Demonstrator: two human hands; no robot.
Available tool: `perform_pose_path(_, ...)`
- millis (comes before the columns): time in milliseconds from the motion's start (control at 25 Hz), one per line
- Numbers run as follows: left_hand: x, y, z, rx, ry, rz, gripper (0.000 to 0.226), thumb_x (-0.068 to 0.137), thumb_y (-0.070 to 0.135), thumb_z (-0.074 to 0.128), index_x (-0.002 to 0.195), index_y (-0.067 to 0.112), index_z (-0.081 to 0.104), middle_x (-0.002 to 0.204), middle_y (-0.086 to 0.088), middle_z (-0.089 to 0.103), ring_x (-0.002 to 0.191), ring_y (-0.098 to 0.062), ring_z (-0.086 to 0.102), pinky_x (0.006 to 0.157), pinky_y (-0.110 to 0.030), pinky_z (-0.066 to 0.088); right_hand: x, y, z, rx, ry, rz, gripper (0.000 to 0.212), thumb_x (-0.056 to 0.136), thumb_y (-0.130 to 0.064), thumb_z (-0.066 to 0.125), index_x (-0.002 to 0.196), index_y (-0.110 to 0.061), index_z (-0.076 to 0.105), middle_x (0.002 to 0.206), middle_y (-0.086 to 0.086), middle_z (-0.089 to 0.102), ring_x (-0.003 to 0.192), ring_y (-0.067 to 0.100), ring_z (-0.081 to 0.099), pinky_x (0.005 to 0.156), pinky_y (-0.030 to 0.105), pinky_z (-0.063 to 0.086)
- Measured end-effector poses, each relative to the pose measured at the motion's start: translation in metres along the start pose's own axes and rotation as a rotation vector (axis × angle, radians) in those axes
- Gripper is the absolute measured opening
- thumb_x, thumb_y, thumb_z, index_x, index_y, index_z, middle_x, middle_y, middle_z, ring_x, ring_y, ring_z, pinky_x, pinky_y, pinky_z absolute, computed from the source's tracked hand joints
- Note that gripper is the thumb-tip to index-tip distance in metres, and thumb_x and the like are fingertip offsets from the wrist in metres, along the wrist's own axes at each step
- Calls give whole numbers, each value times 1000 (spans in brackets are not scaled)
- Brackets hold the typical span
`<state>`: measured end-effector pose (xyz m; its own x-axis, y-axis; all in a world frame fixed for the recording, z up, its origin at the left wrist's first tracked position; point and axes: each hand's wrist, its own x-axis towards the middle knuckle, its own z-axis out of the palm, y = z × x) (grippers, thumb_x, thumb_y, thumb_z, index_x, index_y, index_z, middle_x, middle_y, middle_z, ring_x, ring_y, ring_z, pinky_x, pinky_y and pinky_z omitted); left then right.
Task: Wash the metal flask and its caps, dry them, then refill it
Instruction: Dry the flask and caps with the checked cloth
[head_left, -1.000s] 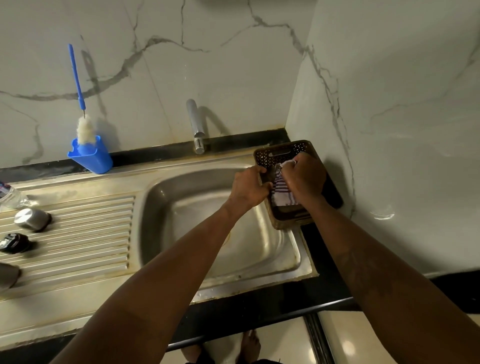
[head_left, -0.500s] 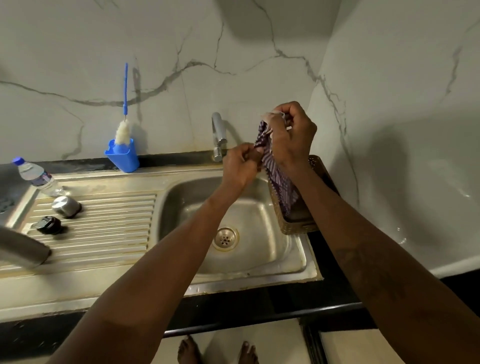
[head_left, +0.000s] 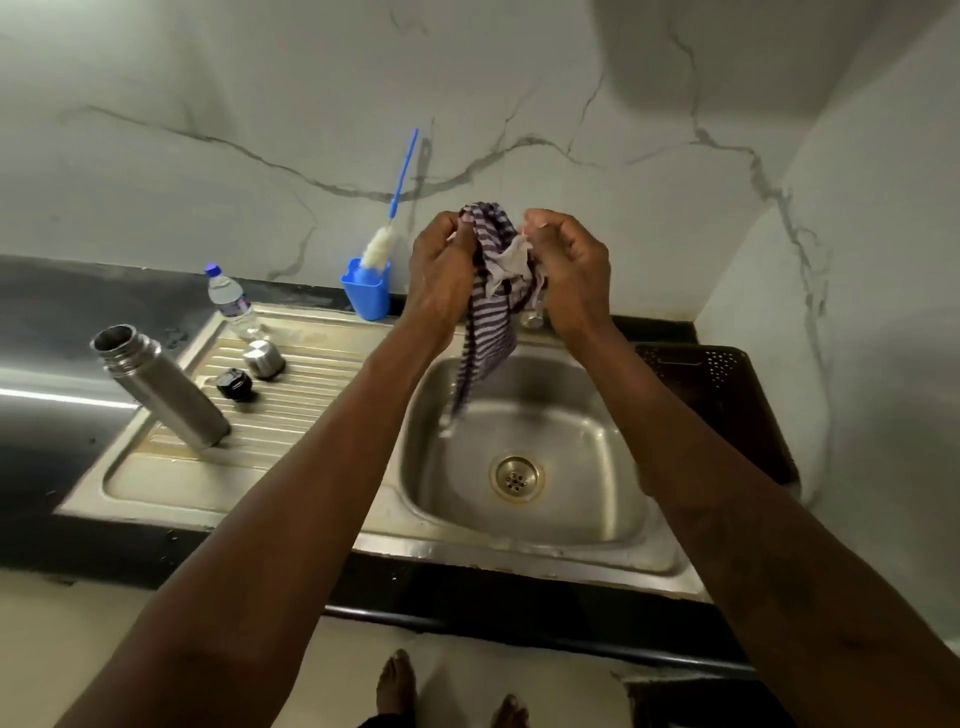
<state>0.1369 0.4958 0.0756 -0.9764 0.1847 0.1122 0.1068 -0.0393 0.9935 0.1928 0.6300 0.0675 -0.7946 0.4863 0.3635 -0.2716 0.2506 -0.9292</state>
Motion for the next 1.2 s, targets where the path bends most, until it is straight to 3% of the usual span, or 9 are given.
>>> perform_pose_path(80,-1,0,-26,107,-20,49,33,100,46,56,104,16,70,97,-7,79,95,-27,76,88,-56,62,-5,-2,25,152,-121,126,40,100,-47,58,108,-12,75,101,8,78,96,26,75,88,50,61)
perform_pose_path(240,3,-3,-75,135,-107,114,25,102,31,67,106,8,75,96,-11,79,91,-28,78,86,-50,64,-17,-3,65,0,-239,81,37,83,-45,81,107,-18,75,97,-1,78,93,16,75,87,45,62)
perform_pose_path(400,11,-21,-134,15,-276,3,15,95,9,75,109,4,75,99,-18,78,91,-30,76,84,-41,62,-17,-4,97,-166,-295,12,37,72,-35,91,102,-16,79,92,-5,79,88,12,76,83,37,62)
perform_pose_path(520,20,-44,-184,115,-419,-93,35,81,-4,82,114,3,75,106,-20,77,99,-31,75,93,-43,61,-15,-2,126,-287,-231,-73,20,72,-17,83,92,-17,82,84,-7,78,79,9,75,78,36,63)
perform_pose_path(600,24,-58,-198,398,-386,-121,37,72,0,88,105,14,79,100,-12,79,96,-28,76,92,-46,62,-17,0,142,-282,-210,-86,17,72,-11,77,87,-18,82,80,-7,78,73,8,73,73,30,62)
perform_pose_path(720,29,-76,-210,743,-211,-104,17,81,35,86,94,26,80,94,2,78,92,-19,71,87,-38,59,-27,1,166,-282,-219,-89,14,73,-13,77,86,-18,81,75,-6,76,69,11,72,69,29,62)
perform_pose_path(840,29,-87,-222,529,-82,-148,14,94,35,67,102,25,70,103,-4,73,99,-25,69,86,-47,60,-26,7,170,-345,-353,-99,16,70,-18,82,86,-19,78,77,-2,76,68,14,69,70,38,62)
perform_pose_path(1000,38,-75,-237,299,27,-38,17,97,14,64,99,31,68,103,-3,76,95,-23,74,80,-52,64,-26,13,156,-444,-908,240,36,75,-24,92,104,-11,74,97,8,78,82,17,73,78,34,62)
perform_pose_path(1200,47,-51,-246,141,-117,21,17,97,7,70,109,18,76,102,-12,78,90,-27,79,66,-51,66,-35,31,197,-254,-546,388,37,88,-51,75,110,-22,68,110,-2,74,109,20,70,87,40,60)
